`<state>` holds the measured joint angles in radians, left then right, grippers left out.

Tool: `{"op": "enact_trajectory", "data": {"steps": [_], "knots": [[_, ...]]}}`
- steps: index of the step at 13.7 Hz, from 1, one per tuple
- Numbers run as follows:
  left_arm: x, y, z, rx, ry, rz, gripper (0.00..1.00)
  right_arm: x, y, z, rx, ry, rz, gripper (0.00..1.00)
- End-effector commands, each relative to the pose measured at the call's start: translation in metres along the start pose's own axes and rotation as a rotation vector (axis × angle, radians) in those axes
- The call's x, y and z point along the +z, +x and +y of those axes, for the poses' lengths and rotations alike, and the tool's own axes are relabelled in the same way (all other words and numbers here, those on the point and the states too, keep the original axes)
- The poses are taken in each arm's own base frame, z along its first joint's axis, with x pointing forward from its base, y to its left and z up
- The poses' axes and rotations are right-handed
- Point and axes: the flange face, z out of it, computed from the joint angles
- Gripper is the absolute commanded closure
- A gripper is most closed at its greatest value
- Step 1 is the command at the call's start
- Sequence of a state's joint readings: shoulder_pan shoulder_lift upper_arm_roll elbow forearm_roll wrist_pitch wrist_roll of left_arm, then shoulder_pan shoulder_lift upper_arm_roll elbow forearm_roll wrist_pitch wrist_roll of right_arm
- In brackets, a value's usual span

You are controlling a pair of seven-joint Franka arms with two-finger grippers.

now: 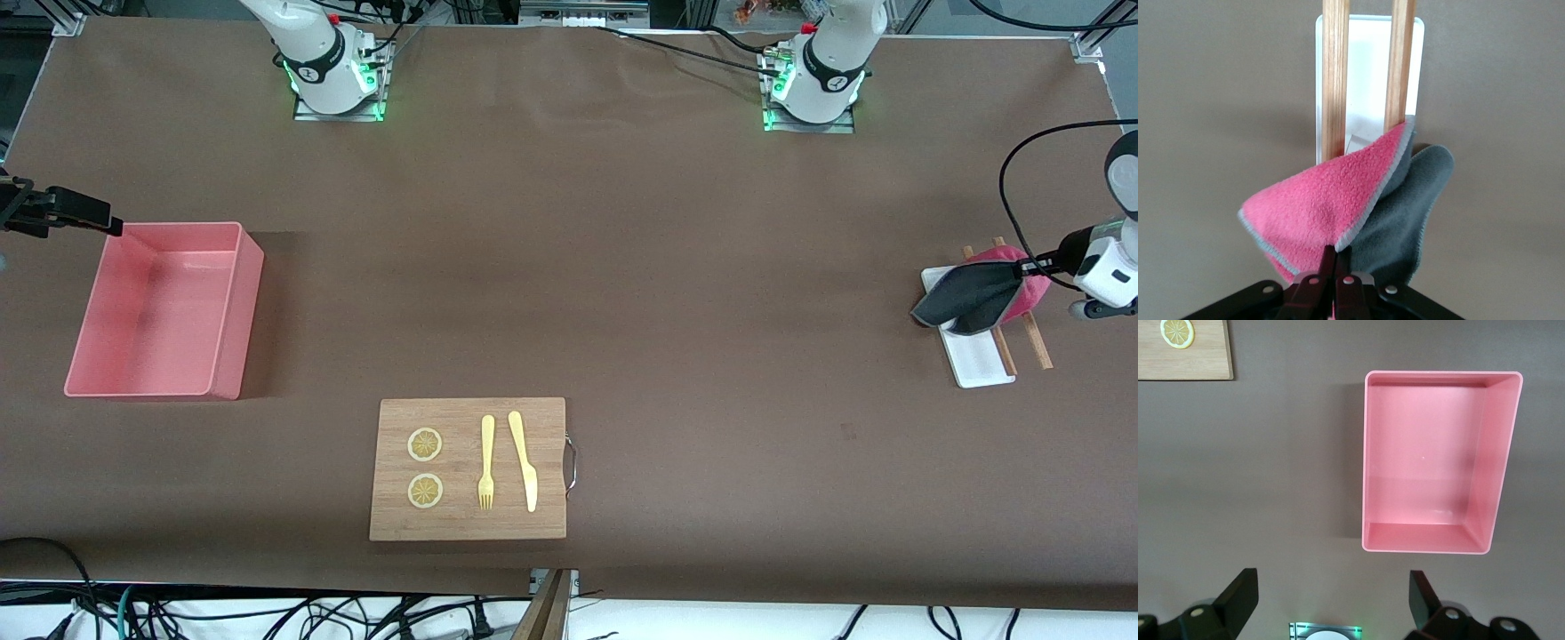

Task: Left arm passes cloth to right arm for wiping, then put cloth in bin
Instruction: 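Lift the cloth off the rack with the left gripper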

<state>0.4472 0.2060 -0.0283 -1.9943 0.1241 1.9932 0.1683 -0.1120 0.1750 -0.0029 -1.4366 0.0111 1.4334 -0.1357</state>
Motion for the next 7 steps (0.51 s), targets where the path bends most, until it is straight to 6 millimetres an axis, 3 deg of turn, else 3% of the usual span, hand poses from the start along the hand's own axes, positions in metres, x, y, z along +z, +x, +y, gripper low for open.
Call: {"op": "enact_trajectory", "data": {"steps": [1, 3, 5, 7], "knots": [[-0.073, -0.014, 0.014, 0.069, 0.023, -0.011, 1.00, 0.009, 0.007, 0.000, -0.005, 0.015, -0.014, 0.00], [-0.130, -0.015, 0.033, 0.130, 0.018, -0.024, 1.00, 0.009, 0.006, 0.001, -0.007, 0.017, -0.022, 0.00], [-0.185, -0.020, 0.072, 0.189, 0.005, -0.015, 1.00, 0.016, 0.010, 0.002, -0.007, 0.011, -0.035, 0.00], [-0.222, -0.024, 0.118, 0.252, 0.008, 0.017, 1.00, 0.018, 0.011, -0.001, 0.002, 0.010, -0.040, 0.00]]}}
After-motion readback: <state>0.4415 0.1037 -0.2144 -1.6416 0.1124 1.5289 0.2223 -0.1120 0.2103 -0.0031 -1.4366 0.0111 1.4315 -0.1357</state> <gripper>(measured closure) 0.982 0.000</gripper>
